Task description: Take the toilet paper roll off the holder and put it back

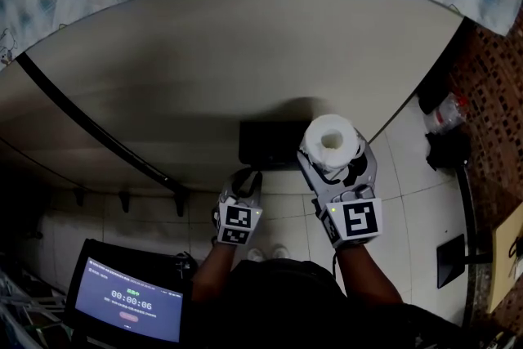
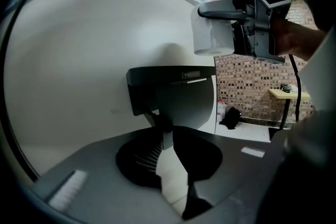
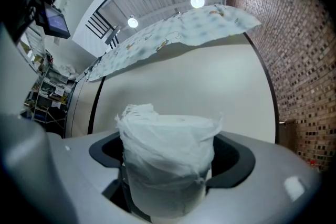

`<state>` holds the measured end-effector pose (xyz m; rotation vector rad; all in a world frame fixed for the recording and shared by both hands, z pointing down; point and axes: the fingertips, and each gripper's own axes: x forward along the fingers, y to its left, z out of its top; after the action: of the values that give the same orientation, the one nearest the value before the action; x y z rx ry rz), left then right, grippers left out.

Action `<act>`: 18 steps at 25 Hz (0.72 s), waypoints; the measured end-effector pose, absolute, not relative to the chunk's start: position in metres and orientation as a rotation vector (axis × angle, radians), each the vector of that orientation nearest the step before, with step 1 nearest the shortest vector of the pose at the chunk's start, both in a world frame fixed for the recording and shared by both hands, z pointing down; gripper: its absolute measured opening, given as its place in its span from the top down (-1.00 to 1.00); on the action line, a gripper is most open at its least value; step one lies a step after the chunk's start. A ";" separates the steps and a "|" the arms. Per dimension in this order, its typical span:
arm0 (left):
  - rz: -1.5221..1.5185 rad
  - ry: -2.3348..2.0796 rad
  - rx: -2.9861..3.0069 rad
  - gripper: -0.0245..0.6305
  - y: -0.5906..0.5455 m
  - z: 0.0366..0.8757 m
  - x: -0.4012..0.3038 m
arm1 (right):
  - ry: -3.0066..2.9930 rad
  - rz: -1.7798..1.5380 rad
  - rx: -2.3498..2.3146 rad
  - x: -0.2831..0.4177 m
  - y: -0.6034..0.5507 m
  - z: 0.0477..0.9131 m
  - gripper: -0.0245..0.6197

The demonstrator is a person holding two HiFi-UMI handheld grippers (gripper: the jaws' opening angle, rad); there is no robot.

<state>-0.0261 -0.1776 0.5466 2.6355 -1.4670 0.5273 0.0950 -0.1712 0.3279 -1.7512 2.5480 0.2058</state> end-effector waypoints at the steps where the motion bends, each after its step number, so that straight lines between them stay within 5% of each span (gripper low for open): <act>1: 0.527 -1.462 2.634 0.68 -0.176 0.547 -0.026 | 2.546 0.204 -1.750 0.095 -0.171 0.328 -0.49; 18: 0.482 -1.281 2.576 0.68 -0.149 0.535 -0.027 | 2.518 0.153 -1.761 0.110 -0.161 0.340 -0.49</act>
<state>-0.0273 -0.1486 0.5346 2.5760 -1.2809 0.4819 0.1096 -0.1614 0.3399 -1.7609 2.5177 0.1533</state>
